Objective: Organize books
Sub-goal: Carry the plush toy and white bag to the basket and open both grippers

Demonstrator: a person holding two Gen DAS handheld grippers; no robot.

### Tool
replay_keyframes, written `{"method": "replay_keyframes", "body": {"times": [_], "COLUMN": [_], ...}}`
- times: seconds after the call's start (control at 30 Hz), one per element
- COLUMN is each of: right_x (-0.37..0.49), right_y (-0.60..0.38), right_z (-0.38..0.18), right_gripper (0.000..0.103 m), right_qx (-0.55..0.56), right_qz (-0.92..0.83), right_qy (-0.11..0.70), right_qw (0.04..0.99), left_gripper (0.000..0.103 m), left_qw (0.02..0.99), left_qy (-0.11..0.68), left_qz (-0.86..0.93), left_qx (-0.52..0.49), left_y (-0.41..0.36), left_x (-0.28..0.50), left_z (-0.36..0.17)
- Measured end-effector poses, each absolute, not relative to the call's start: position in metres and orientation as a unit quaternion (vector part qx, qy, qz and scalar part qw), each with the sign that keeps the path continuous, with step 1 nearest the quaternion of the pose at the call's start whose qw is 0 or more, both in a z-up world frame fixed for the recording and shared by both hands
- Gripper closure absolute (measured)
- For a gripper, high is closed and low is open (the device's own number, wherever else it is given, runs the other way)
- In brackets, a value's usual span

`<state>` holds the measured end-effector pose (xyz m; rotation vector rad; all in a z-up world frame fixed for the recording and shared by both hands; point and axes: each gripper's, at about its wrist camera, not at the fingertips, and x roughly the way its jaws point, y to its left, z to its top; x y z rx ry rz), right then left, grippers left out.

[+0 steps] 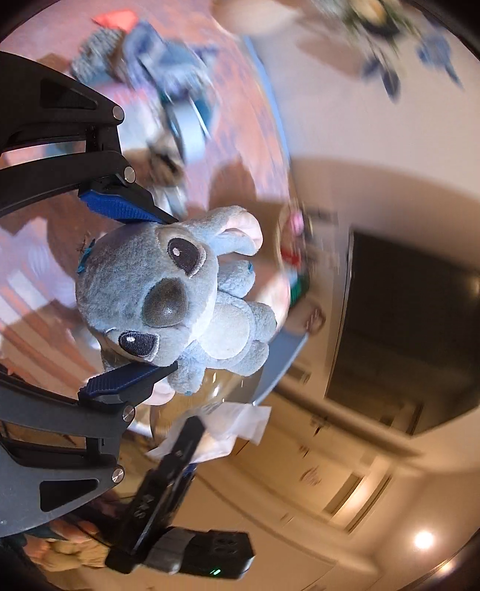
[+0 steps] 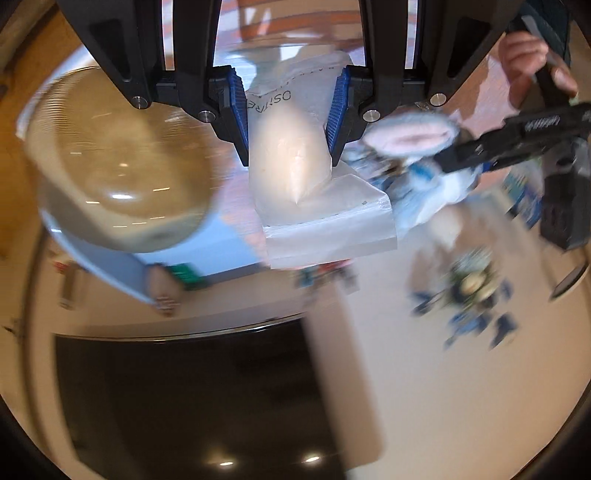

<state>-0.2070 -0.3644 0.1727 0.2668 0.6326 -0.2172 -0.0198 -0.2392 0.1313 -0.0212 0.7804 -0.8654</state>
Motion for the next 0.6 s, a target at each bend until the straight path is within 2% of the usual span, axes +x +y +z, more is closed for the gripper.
{"method": "replay_keyframes", "body": {"times": [0.2, 0.6], "right_x": [-0.221, -0.223], "right_y": [-0.439, -0.525], "right_z": [0.178, 0.136], "right_gripper": [0.066, 0.065], "right_qx": [0.167, 0.219], "right_qz": [-0.182, -0.279], "right_qy": [0.295, 0.363], "right_qw": [0.923, 0.862], "left_gripper": [0.038, 0.036], "left_qw": [0.822, 0.789], "left_qy": [0.351, 0.355], "left_qz": [-0.448, -0.491], "left_qx": [0.026, 0.101], "left_y": [-0.306, -0.43], "left_x": [-0.026, -0.031], "left_z": [0.142, 0.126]}}
